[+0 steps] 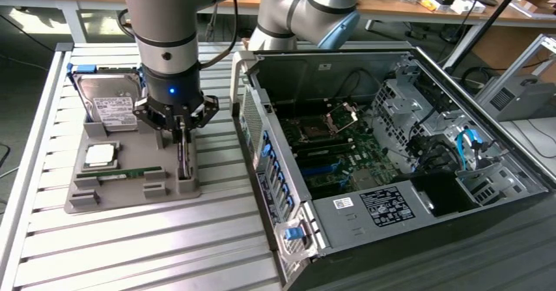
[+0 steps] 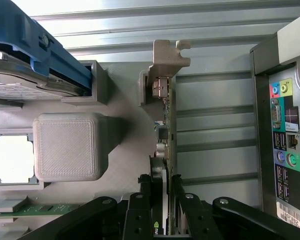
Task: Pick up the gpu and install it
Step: 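Pick up the gpu and move the gpu toward the slot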
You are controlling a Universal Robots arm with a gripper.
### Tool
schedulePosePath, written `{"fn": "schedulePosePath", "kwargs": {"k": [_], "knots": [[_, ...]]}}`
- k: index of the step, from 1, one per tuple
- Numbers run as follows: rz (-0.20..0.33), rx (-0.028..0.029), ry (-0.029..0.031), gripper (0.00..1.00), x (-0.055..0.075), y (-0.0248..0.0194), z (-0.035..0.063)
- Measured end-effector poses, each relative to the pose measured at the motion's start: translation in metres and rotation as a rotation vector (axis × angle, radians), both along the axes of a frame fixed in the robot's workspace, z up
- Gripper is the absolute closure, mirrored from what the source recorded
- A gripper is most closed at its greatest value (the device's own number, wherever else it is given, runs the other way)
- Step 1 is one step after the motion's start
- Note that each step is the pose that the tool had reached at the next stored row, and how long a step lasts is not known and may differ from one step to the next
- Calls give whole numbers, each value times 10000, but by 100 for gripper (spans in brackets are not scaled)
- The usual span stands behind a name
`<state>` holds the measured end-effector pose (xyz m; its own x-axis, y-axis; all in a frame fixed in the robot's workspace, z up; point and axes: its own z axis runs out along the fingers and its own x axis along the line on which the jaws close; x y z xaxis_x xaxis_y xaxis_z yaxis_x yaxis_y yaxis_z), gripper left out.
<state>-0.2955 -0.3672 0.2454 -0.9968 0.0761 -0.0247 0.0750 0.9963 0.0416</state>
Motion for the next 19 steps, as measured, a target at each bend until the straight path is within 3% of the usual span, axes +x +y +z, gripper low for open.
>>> {"fn": "schedulePosePath", "kwargs": {"k": [19], "knots": [[0,0,0,73,0,0,43]]}}
